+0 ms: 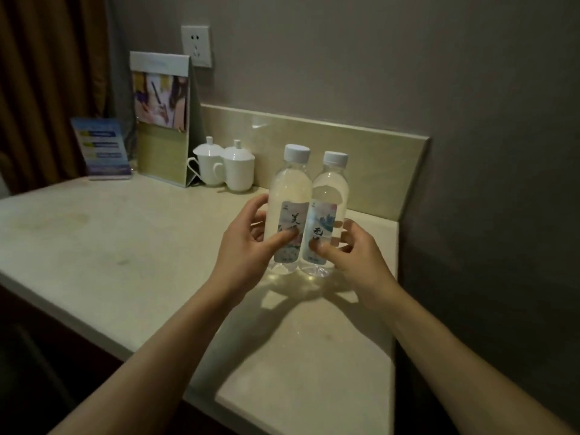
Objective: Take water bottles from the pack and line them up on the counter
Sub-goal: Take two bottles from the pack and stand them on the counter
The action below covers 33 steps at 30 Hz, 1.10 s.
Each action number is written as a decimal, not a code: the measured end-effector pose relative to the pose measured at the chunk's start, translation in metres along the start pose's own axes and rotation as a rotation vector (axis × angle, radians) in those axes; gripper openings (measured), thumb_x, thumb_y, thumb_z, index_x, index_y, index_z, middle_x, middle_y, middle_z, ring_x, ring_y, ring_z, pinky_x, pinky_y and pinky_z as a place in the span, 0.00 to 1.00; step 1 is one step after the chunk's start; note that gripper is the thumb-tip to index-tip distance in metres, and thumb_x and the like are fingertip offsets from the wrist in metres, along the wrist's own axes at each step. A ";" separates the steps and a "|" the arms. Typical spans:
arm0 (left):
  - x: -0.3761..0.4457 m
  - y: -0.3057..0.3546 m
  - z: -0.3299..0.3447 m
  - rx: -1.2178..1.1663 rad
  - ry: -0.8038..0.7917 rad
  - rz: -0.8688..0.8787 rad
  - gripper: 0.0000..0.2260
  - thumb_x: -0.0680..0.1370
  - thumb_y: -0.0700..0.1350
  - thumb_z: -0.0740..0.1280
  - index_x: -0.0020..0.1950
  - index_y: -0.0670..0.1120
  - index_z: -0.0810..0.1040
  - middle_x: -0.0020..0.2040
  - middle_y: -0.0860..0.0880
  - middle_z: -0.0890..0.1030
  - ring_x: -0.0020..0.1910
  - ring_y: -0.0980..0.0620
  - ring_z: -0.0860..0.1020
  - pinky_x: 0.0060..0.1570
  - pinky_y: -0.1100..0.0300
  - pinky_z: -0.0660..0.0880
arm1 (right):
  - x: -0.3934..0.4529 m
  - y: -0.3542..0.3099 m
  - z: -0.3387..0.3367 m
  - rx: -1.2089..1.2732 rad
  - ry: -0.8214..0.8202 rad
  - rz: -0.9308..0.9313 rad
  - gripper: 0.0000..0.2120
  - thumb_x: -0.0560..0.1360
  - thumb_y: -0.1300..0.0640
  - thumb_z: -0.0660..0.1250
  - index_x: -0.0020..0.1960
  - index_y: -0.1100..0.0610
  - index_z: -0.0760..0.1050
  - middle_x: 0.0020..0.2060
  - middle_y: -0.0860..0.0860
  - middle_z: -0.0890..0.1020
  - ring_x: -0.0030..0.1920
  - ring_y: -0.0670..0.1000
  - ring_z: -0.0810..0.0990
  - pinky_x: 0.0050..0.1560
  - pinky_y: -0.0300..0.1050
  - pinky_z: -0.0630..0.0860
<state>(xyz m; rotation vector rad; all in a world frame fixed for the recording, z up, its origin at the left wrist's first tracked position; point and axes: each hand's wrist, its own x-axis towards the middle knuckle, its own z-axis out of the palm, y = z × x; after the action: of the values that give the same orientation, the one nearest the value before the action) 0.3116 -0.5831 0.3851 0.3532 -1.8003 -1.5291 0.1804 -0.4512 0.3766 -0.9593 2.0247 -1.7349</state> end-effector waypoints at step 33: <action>0.199 -0.099 -0.068 0.136 -0.108 0.034 0.22 0.76 0.44 0.72 0.69 0.52 0.75 0.58 0.55 0.82 0.53 0.60 0.79 0.48 0.66 0.76 | 0.160 0.013 0.092 -0.078 0.167 0.109 0.17 0.75 0.57 0.71 0.61 0.47 0.72 0.50 0.43 0.80 0.36 0.36 0.82 0.30 0.29 0.73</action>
<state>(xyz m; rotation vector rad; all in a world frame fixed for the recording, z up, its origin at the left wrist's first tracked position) 0.1961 -0.7839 0.3637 0.3083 -1.9908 -1.4303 0.1175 -0.6250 0.3744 -0.7320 2.2191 -1.7413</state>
